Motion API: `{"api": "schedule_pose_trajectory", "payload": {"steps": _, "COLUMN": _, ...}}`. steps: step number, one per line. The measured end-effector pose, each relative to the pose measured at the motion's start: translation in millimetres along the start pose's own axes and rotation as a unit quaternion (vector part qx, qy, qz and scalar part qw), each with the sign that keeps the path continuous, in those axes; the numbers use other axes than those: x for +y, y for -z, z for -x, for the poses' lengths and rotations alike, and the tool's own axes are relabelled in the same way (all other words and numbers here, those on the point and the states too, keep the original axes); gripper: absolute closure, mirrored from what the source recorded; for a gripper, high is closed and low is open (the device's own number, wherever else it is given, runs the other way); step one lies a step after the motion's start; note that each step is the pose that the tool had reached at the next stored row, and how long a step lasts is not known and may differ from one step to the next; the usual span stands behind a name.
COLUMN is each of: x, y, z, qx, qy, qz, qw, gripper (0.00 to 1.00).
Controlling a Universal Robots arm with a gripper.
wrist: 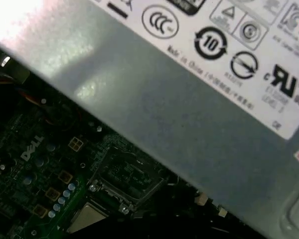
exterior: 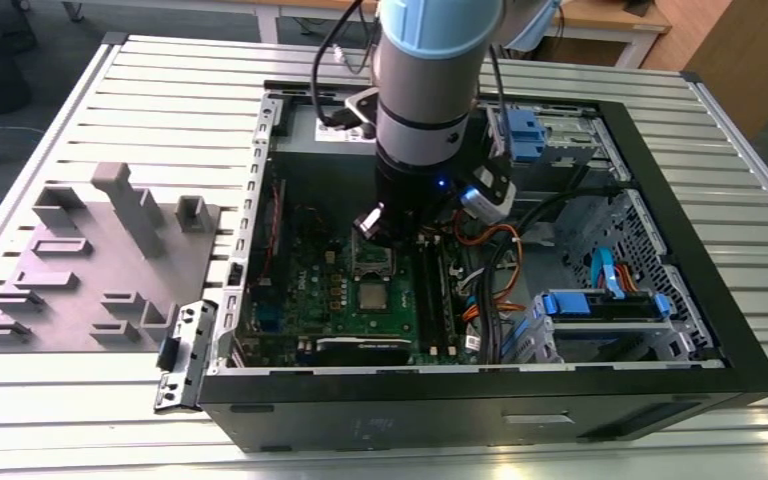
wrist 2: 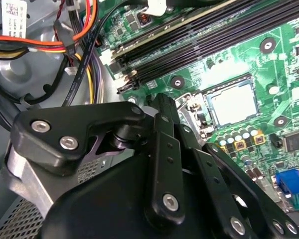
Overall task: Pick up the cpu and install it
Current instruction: 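Close the cpu cover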
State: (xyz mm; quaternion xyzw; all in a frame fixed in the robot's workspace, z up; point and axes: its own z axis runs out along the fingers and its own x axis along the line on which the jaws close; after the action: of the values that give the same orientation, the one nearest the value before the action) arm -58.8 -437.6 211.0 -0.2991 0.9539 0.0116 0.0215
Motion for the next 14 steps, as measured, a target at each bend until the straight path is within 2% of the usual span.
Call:
{"api": "schedule_pose_trajectory", "payload": {"steps": 5, "x": -5.7, "y": 2.2, "z": 0.8, "qx": 0.0009, "qy": 0.0, "qz": 0.0006, "qw": 1.0, "gripper": 0.89}}
{"api": "schedule_pose_trajectory", "payload": {"steps": 9, "x": -5.9, "y": 2.2, "z": 1.1, "qx": 0.001, "qy": 0.002, "qz": 0.0008, "qw": 1.0, "gripper": 0.89}}
{"api": "schedule_pose_trajectory", "payload": {"steps": 14, "x": -4.2, "y": 0.3, "z": 2.3, "qx": 0.0011, "qy": 0.019, "qz": 0.0016, "qw": 0.99982, "gripper": 0.89}}
